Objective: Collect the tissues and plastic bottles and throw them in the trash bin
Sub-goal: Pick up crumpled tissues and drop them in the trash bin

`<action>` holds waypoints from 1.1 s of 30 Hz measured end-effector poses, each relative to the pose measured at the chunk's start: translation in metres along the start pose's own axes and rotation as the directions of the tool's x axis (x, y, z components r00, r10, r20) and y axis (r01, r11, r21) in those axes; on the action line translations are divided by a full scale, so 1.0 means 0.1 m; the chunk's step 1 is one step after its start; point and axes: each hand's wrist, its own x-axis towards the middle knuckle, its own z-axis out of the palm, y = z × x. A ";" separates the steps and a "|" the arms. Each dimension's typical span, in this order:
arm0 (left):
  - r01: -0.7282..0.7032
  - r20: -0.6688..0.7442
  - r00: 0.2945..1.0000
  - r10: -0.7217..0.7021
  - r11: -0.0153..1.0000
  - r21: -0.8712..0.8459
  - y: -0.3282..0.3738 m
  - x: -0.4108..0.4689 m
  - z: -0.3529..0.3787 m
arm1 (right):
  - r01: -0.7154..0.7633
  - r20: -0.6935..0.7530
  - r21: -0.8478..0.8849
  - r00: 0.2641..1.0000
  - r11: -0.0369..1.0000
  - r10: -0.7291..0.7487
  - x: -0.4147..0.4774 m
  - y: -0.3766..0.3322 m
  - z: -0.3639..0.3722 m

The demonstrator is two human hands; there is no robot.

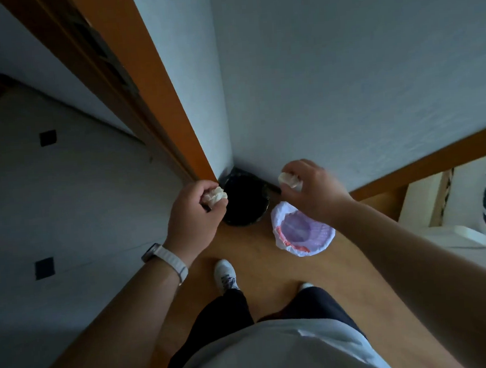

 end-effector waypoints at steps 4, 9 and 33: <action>-0.010 0.070 0.998 0.011 1.000 -0.014 -0.36 0.35 -0.05 | -0.082 -0.032 0.032 0.996 0.996 0.083 0.23 -0.11 0.26; 0.025 0.124 0.992 -0.021 0.999 -0.029 -0.75 0.68 0.17 | -0.121 0.014 0.013 0.993 0.993 0.121 0.47 -0.02 0.66; 0.274 0.319 0.900 -0.296 0.955 0.112 -3.74 1.22 3.45 | -0.048 0.179 -0.095 0.982 0.994 0.064 1.43 2.85 4.23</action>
